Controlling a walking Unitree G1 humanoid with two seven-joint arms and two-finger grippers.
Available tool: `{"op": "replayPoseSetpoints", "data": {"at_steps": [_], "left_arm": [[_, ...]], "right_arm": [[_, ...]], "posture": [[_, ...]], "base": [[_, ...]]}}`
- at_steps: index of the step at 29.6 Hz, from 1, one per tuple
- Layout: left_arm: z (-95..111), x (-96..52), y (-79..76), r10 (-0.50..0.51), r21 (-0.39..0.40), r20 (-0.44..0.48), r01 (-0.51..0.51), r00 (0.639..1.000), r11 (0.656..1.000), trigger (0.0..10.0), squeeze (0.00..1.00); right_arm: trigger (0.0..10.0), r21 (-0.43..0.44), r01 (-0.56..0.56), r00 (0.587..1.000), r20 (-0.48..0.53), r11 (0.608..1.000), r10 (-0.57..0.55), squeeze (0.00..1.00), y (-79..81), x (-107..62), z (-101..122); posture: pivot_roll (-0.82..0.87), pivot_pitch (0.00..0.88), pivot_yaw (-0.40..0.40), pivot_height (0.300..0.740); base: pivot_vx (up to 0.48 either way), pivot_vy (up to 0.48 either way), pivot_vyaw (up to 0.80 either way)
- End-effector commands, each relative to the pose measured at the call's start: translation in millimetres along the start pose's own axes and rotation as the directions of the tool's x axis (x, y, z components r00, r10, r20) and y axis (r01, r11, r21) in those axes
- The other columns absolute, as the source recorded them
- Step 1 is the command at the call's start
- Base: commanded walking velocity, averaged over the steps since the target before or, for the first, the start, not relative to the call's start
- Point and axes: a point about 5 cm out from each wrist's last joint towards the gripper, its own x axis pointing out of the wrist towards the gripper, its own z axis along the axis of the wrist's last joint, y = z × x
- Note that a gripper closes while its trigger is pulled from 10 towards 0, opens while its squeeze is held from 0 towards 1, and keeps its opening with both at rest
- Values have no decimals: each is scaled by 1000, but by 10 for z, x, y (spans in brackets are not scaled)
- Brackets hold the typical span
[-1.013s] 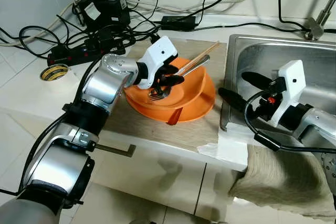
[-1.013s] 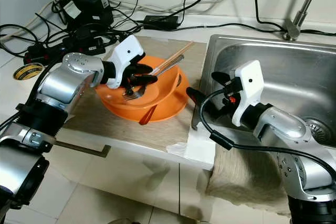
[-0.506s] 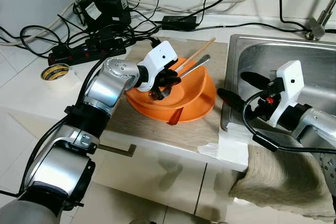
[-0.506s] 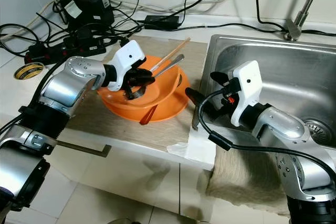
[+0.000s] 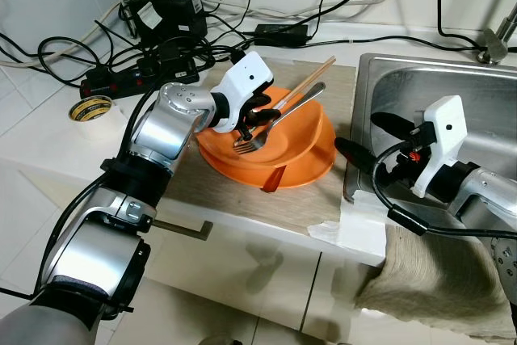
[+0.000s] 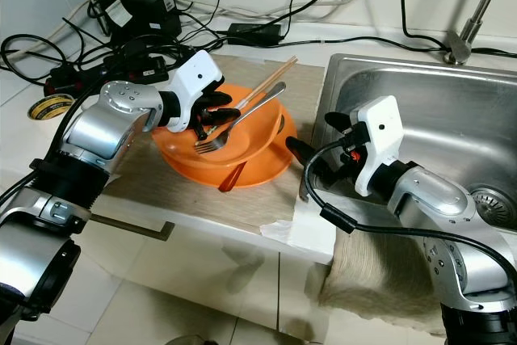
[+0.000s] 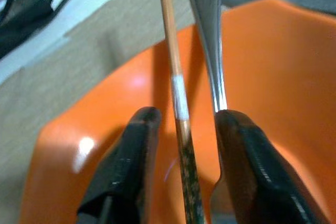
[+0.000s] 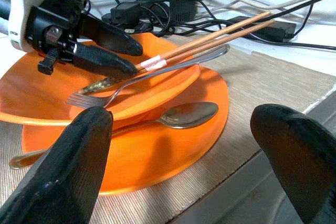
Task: Kitchen organization
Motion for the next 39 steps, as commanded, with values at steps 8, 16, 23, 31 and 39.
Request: {"op": "replayPoseSetpoints", "data": {"at_steps": [8,16,23,31,39], "left_arm": [[-29,6,50,23,-4,-19,-23,1000,1000,10000,1000],[-37,42,37,8,-11,-21,-8,1000,1000,10000,576],[-36,59,28,-7,-29,-16,6,1000,1000,10000,224],[-38,103,-49,-58,-75,-3,57,998,996,10000,227],[-59,127,-92,-79,-90,-5,78,997,993,10000,220]], "right_arm": [[10000,-37,-54,998,7,998,54,0,36,-57,153],[10000,-80,-63,998,-15,995,62,0,-31,-163,264],[10000,-93,-43,998,-51,995,38,0,-115,-231,237],[10000,-83,-48,997,-56,995,44,0,-82,-203,199],[10000,-72,-53,997,-50,996,50,0,-66,-173,181]], "posture": [[-66,0,95,740],[-76,0,98,740],[-83,0,102,740],[-82,0,106,740],[-78,0,103,740]], "base": [[0,0,0],[0,0,0],[0,0,0],[0,0,0],[0,0,0]]}}
